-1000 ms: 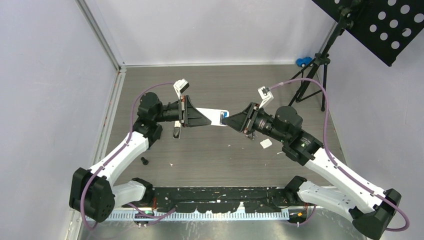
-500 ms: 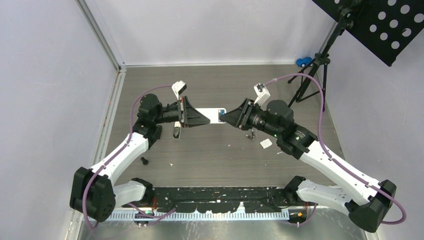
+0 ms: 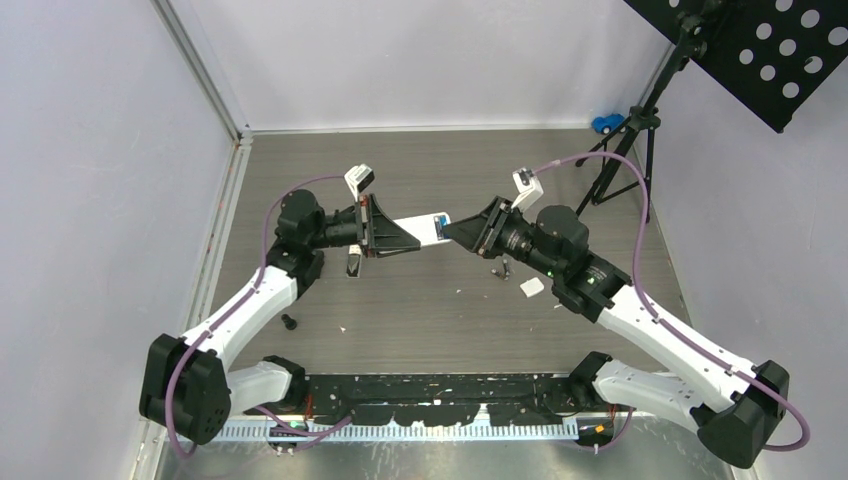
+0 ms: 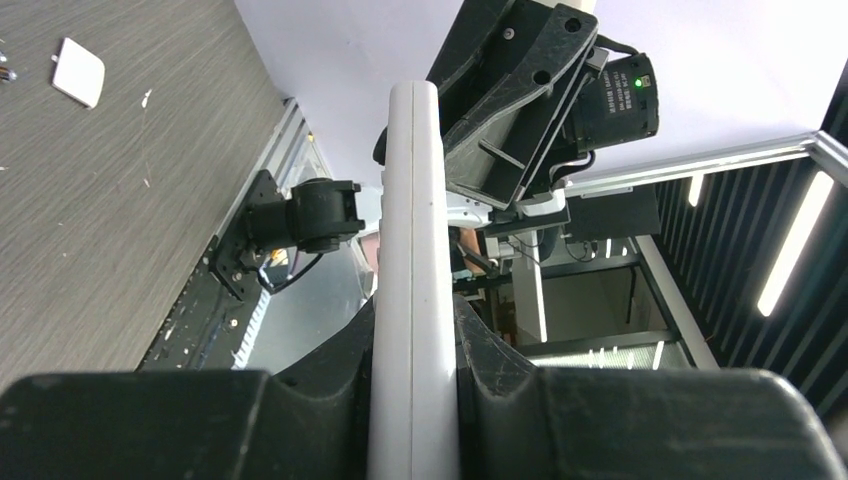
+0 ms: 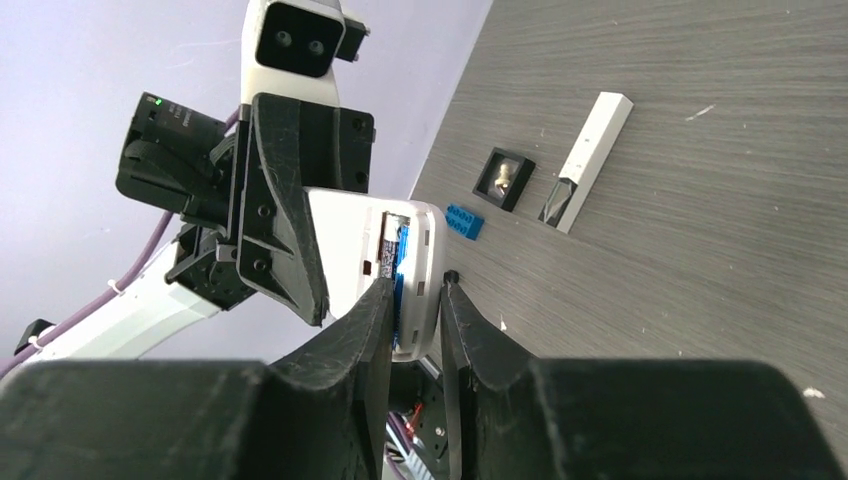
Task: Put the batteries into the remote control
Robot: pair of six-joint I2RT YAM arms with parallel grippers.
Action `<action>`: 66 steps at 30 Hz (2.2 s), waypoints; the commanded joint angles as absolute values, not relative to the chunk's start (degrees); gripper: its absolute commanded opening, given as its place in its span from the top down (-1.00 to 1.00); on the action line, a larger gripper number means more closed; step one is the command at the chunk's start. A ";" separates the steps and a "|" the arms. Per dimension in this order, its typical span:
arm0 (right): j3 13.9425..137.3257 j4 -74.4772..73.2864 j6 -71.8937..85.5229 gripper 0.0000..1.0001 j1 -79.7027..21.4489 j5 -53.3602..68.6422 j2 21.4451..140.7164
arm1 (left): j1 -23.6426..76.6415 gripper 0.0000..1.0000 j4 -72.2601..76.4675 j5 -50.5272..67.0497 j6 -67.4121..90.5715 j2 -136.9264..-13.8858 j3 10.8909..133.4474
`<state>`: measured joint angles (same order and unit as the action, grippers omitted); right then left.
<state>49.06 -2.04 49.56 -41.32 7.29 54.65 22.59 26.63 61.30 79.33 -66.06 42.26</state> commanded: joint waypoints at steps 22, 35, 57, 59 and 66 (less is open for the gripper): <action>48.65 -7.81 47.83 -0.25 -38.72 12.04 44.30 | 23.47 1.00 7.76 61.69 51.35 -62.28 45.94; 48.77 -12.49 47.91 -0.36 -38.58 4.82 47.00 | 23.47 1.00 6.07 65.45 45.48 -60.67 45.83; 43.06 20.65 57.54 0.37 -39.20 30.04 61.22 | 23.47 0.83 19.86 69.91 61.12 -64.54 43.54; 42.23 22.16 58.61 0.58 -39.28 28.58 61.05 | 23.47 0.60 23.28 69.07 64.67 -64.83 42.91; 37.80 30.61 64.42 0.79 -39.28 22.35 60.22 | 23.47 0.00 46.99 64.59 87.34 -67.70 39.64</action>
